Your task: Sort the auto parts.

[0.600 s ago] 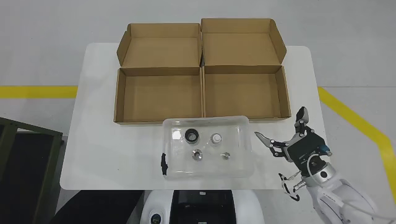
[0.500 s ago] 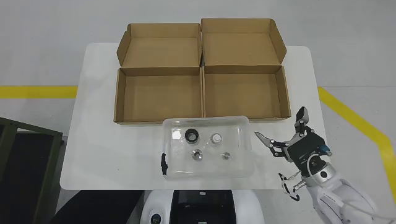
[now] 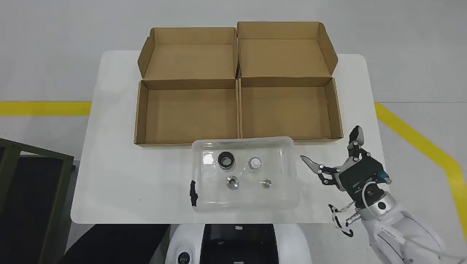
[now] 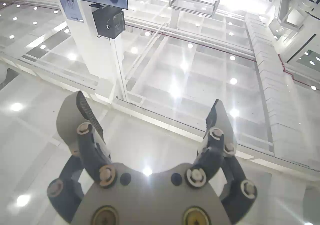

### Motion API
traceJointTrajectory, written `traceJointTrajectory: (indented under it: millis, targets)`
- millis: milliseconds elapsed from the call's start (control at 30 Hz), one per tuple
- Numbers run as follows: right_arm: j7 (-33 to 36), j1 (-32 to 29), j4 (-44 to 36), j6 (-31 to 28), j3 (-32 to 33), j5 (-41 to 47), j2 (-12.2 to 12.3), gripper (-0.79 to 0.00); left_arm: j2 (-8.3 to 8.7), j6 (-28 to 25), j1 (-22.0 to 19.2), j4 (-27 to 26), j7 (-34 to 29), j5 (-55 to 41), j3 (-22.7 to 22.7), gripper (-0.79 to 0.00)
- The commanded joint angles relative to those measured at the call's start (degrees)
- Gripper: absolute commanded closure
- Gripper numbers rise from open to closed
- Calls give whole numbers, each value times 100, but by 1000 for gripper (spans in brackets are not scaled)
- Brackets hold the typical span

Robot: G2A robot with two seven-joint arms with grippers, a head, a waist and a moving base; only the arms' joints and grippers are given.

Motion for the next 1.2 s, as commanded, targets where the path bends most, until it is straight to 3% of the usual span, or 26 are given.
traceJointTrajectory:
  millis: [0, 300, 600, 1167]
  targets:
    - [48, 55, 28, -110, -94, 3, 6, -785, 0, 0, 0, 0, 0, 0, 0, -785]
    - [656, 643, 223, -992, -924, -192, 52, -785, 0, 0, 0, 0, 0, 0, 0, -785]
    - [1390, 1436, 692, -1488, -1876, -230, 50, -785, 0, 0, 0, 0, 0, 0, 0, -785]
    - [2185, 1924, 1310, -1561, -2458, -192, 80, -785, 0, 0, 0, 0, 0, 0, 0, -785]
